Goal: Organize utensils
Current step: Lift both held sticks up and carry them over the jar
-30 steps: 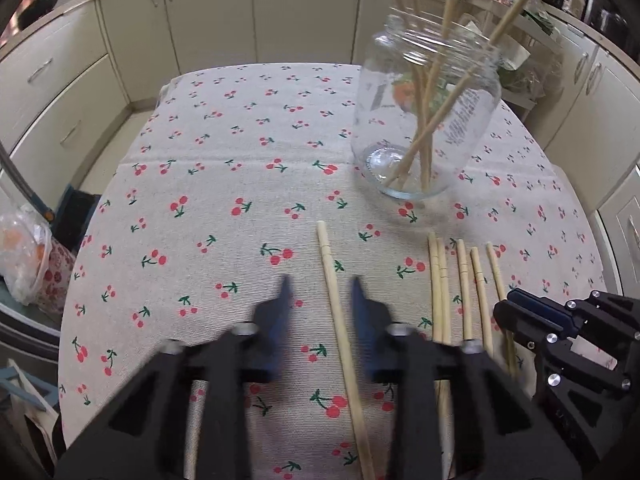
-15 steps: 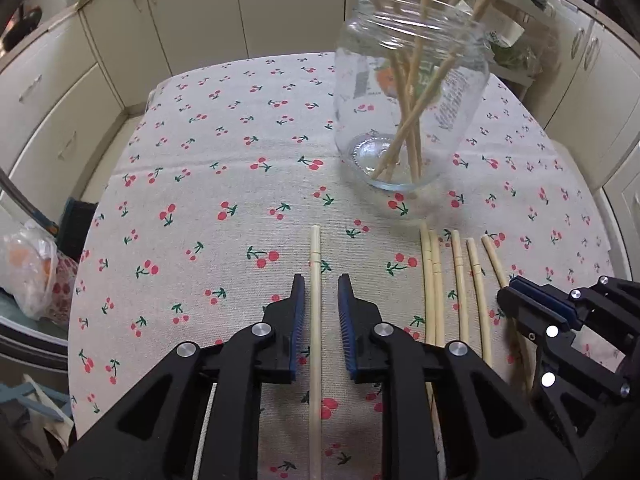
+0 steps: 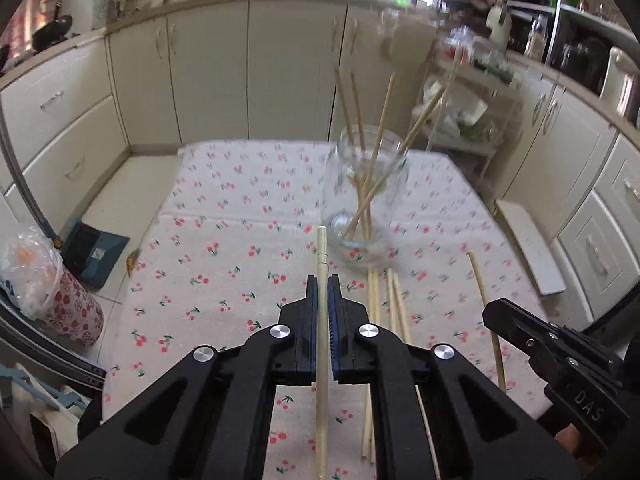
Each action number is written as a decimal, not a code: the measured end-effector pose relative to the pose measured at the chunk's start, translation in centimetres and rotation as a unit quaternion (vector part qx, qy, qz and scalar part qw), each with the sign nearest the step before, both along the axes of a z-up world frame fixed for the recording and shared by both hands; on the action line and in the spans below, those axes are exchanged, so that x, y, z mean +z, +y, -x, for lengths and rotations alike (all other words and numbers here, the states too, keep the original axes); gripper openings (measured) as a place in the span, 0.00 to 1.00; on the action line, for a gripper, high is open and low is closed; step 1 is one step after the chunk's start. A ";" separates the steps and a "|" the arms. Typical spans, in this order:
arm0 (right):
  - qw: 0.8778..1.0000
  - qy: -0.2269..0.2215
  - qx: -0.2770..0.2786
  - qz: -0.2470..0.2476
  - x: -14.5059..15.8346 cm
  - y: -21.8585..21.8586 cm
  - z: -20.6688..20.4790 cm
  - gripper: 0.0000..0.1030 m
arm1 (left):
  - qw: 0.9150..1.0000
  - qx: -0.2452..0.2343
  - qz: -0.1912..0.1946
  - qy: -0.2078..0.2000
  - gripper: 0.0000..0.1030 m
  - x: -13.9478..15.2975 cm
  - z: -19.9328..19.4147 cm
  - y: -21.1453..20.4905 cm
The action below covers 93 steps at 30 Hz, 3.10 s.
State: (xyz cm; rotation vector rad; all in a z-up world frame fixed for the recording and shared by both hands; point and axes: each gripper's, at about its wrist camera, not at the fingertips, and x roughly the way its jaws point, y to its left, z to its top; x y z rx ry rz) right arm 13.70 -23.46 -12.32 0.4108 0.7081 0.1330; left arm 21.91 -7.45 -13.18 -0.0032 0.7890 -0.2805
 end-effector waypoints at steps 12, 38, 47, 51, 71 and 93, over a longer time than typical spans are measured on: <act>0.988 -0.154 -0.025 0.008 9.2 1.8 5.6 0.05 | 0.993 -0.006 0.053 -0.108 0.05 9.0 6.8 1.6; 0.975 -0.214 -0.052 -0.001 11.5 0.5 4.7 0.05 | 0.984 0.009 0.084 -0.155 0.05 11.8 4.3 2.0; 0.972 -0.226 -0.064 -0.009 11.6 -0.6 1.8 0.05 | 0.980 0.003 0.116 -0.163 0.05 11.9 0.8 1.8; 0.970 -0.230 -0.075 -0.015 11.6 -1.5 0.5 0.05 | 0.975 0.001 0.145 -0.170 0.05 12.0 -1.9 1.9; 0.966 -0.231 -0.106 -0.038 9.3 -5.5 -7.1 0.05 | 0.953 0.033 0.215 -0.212 0.05 9.9 -15.1 -2.7; 0.967 -0.222 -0.116 -0.043 6.2 -7.3 -11.2 0.05 | 0.955 0.053 0.153 -0.248 0.05 3.5 -17.9 -6.2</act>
